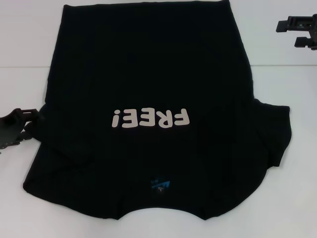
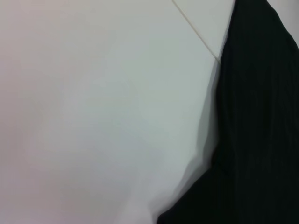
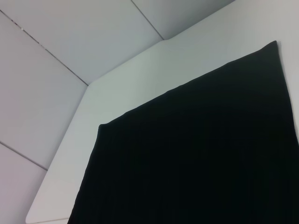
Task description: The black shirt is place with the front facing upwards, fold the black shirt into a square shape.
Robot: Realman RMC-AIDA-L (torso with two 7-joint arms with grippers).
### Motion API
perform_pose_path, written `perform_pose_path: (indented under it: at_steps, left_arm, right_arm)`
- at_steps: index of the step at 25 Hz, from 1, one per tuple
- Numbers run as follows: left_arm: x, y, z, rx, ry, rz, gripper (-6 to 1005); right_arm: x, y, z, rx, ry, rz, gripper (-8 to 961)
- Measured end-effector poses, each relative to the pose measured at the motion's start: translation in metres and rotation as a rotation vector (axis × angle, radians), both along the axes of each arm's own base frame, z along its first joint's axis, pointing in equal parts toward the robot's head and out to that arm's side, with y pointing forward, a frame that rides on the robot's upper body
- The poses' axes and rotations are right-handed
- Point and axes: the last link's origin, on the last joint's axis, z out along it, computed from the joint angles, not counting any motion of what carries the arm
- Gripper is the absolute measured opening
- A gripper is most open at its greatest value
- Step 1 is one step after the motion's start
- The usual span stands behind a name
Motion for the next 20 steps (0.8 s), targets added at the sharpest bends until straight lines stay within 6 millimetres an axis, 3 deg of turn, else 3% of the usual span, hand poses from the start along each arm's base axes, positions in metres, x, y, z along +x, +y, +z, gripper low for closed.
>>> perform_pose_path:
  at_steps: [10,20]
  left_arm:
    - [0.0,0.004,-0.002,0.012,0.011,0.006,669]
    - [0.014,0.015,-0.01,0.002,0.008,-0.053,668]
  right_arm:
    - [0.0,0.0,0.0,0.001,0.001,0.0,915]
    - [0.001,0.0,0.0,0.001,0.001,-0.002,915]
